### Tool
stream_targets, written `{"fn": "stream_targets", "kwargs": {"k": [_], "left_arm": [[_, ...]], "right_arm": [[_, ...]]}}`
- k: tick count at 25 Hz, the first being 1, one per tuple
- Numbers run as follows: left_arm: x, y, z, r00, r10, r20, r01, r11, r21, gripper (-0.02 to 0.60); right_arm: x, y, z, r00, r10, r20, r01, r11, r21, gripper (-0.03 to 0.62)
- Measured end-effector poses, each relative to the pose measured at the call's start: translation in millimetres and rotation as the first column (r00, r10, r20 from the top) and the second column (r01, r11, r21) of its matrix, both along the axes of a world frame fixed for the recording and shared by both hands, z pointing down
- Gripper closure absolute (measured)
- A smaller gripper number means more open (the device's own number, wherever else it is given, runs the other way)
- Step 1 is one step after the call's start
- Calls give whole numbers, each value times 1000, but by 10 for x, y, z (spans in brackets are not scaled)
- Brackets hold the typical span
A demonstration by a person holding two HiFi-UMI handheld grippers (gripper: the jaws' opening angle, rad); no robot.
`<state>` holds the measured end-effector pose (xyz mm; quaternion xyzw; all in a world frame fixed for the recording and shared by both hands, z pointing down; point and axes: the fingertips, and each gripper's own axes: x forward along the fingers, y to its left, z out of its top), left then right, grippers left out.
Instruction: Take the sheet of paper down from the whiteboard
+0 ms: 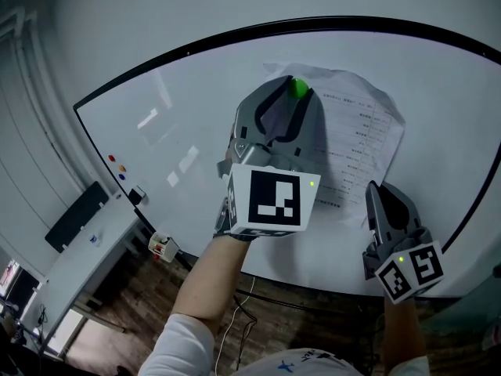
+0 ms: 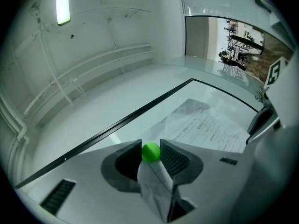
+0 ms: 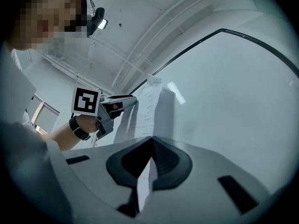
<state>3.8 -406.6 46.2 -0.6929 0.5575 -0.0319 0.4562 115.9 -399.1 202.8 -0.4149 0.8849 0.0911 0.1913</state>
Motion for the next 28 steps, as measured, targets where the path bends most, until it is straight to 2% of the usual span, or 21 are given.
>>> {"fn": "stream_targets", "kwargs": {"k": [8, 14, 17, 20, 24, 28], "left_arm": [[-8, 97, -24, 996, 86, -31, -85, 996, 22, 449], [-25, 173, -46, 987, 128, -101, -129, 992, 1, 449], [-110, 244, 188, 981, 126, -145, -133, 990, -39, 449], [-230, 347, 523, 974, 141, -175, -156, 985, -79, 449], [-403, 498, 906, 964, 166, -208, -199, 968, -149, 449], [-548, 707, 1351, 929, 215, -302, -289, 930, -227, 449]], "right_arm": [[40, 20, -11, 1000, -14, 26, 14, 1000, -24, 579], [101, 63, -103, 994, -94, 61, 99, 991, -90, 580], [84, 152, 72, 988, -135, 73, 145, 979, -143, 580], [36, 230, 335, 989, -126, 76, 139, 972, -188, 580], [-87, 348, 589, 994, -91, 60, 104, 963, -248, 580], [-237, 554, 883, 997, -64, 36, 72, 949, -306, 580]]}}
